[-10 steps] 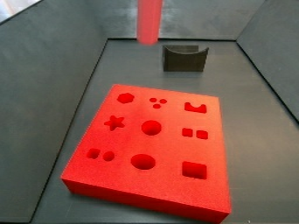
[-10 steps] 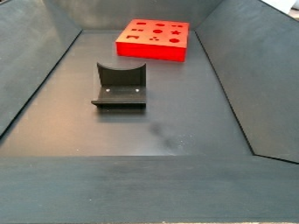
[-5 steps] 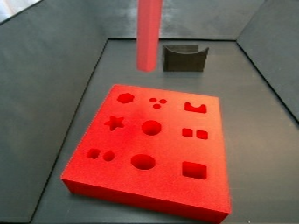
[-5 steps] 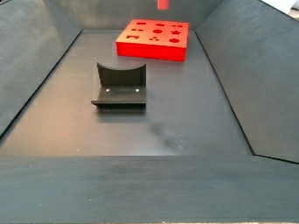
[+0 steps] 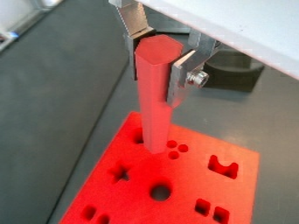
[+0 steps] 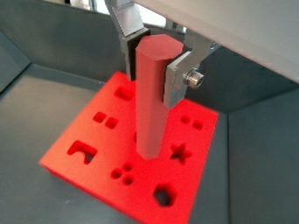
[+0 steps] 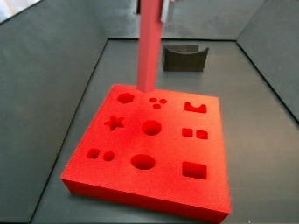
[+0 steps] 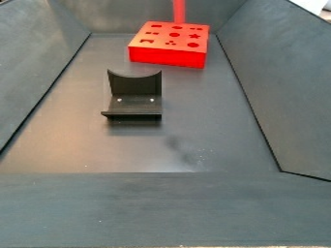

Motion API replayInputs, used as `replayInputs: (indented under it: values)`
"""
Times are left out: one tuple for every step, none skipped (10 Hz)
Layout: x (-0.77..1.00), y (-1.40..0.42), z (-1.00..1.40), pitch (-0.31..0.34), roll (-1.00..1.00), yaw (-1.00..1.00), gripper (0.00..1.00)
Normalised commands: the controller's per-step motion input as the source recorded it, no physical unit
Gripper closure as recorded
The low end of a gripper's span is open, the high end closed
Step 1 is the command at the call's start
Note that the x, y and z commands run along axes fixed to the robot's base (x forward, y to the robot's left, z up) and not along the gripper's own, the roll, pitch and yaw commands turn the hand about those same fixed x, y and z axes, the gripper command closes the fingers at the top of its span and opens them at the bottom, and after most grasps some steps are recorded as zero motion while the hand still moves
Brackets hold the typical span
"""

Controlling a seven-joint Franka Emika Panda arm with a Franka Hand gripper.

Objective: Pick up the hexagon object. Move up. Place the hexagon object on the fixture. Regrasp the hexagon object. Move to above the board. Insert the hexagon object.
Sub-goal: Insert the hexagon object.

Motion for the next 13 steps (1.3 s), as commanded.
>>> replayInputs:
  values:
    - [-0.47, 0.53, -0.51, -0.003, -0.17, -0.22, 1.00]
    - [-0.46, 0.41, -0.41, -0.091, -0.27, -0.23, 1.00]
    - [-0.64, 0.21, -0.32, -0.151, -0.28, -0.33, 1.00]
    - [-0.58, 0.11, -0.27, -0.224, -0.39, -0.32, 1.00]
    - [-0.42, 0.10, -0.03, -0.307, -0.47, -0.27, 1.00]
    - [-0.31, 0.12, 0.00, -0.369, -0.50, -0.23, 1.00]
    - [-0.29, 0.13, 0.00, -0.387, -0.49, -0.23, 1.00]
    - [-0.33, 0.21, 0.09, -0.387, -0.43, -0.21, 1.00]
    - [-0.33, 0.13, 0.03, -0.260, -0.12, -0.21, 1.00]
    - [-0.15, 0.04, 0.00, -0.070, 0.16, -0.14, 1.00]
    - [0.00, 0.07, -0.04, 0.000, 0.31, -0.07, 1.00]
    - [0.00, 0.00, -0.10, 0.000, 0.30, -0.04, 1.00]
    - [0.11, 0.00, -0.13, -0.063, 0.06, -0.10, 1.00]
